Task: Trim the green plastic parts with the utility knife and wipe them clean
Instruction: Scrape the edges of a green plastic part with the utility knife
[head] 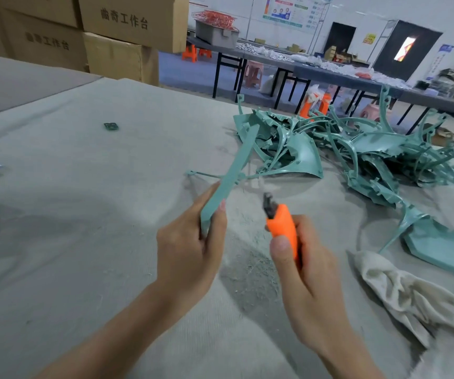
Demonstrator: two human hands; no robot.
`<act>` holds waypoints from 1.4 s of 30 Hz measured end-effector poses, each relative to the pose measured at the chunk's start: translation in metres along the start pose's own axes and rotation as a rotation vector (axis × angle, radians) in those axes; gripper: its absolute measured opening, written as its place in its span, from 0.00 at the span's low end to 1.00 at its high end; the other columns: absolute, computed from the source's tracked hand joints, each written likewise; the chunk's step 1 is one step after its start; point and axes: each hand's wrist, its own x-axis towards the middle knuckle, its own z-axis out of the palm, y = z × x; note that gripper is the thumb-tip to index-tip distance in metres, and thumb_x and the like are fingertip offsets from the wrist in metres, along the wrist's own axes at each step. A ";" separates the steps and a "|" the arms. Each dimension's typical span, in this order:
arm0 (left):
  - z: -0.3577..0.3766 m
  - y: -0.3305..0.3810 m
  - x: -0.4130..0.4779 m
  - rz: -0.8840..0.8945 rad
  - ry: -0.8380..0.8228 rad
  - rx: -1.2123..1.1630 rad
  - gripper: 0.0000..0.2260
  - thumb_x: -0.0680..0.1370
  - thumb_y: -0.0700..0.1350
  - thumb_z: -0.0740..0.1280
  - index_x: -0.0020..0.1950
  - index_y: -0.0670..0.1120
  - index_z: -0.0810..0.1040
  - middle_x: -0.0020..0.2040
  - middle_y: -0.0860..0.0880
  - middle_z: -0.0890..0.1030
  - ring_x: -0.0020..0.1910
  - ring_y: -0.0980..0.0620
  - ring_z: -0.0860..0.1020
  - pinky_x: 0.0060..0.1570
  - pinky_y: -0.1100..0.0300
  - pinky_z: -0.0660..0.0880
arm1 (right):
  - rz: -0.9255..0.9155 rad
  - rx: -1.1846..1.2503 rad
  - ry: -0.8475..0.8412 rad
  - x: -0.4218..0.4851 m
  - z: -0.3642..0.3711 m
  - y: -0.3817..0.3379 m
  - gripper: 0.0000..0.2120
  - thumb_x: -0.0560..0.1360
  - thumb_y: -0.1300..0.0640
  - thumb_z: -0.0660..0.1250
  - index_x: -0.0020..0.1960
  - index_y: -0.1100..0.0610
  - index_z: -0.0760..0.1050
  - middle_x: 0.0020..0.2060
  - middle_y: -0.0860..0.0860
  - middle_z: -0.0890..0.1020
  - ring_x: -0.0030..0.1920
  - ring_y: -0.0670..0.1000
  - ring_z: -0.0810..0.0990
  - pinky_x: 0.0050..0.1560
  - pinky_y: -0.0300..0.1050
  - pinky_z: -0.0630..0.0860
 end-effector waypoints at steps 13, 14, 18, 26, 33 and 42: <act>0.003 0.002 -0.003 -0.076 -0.063 -0.063 0.13 0.78 0.51 0.61 0.63 0.58 0.73 0.40 0.52 0.77 0.34 0.60 0.76 0.33 0.78 0.67 | -0.207 -0.204 -0.073 -0.003 0.003 -0.012 0.19 0.81 0.39 0.55 0.49 0.52 0.75 0.30 0.42 0.67 0.30 0.44 0.69 0.30 0.38 0.64; 0.003 0.002 -0.003 -0.089 -0.063 -0.049 0.11 0.77 0.50 0.62 0.59 0.56 0.76 0.33 0.52 0.75 0.33 0.63 0.74 0.33 0.80 0.64 | -0.203 -0.208 -0.075 -0.004 0.003 -0.012 0.18 0.81 0.39 0.55 0.49 0.51 0.74 0.30 0.42 0.67 0.30 0.44 0.69 0.30 0.39 0.64; 0.005 0.001 -0.006 -0.146 -0.086 -0.042 0.08 0.75 0.48 0.62 0.52 0.47 0.73 0.28 0.64 0.73 0.27 0.71 0.68 0.30 0.82 0.60 | -0.183 -0.198 -0.072 -0.004 0.003 -0.013 0.16 0.81 0.39 0.55 0.49 0.49 0.72 0.29 0.42 0.65 0.29 0.45 0.68 0.29 0.39 0.62; 0.004 0.010 -0.006 -0.053 -0.129 0.039 0.14 0.74 0.46 0.60 0.52 0.45 0.82 0.23 0.61 0.60 0.32 0.65 0.72 0.35 0.88 0.56 | -0.131 -0.128 -0.051 0.000 -0.001 -0.006 0.14 0.79 0.40 0.58 0.44 0.50 0.70 0.27 0.44 0.66 0.27 0.47 0.67 0.28 0.44 0.62; 0.004 0.009 -0.007 -0.111 -0.049 -0.167 0.13 0.77 0.50 0.62 0.62 0.52 0.73 0.42 0.62 0.78 0.31 0.68 0.74 0.34 0.80 0.66 | -0.210 -0.073 -0.110 -0.001 0.004 -0.010 0.20 0.80 0.37 0.56 0.46 0.52 0.74 0.29 0.42 0.65 0.28 0.43 0.66 0.27 0.46 0.63; 0.005 0.011 -0.004 -0.163 -0.067 -0.123 0.12 0.78 0.51 0.62 0.52 0.43 0.66 0.27 0.62 0.74 0.24 0.69 0.68 0.29 0.80 0.61 | -0.213 -0.112 -0.052 0.000 0.013 -0.012 0.18 0.81 0.36 0.55 0.47 0.50 0.71 0.28 0.39 0.63 0.28 0.43 0.65 0.27 0.42 0.63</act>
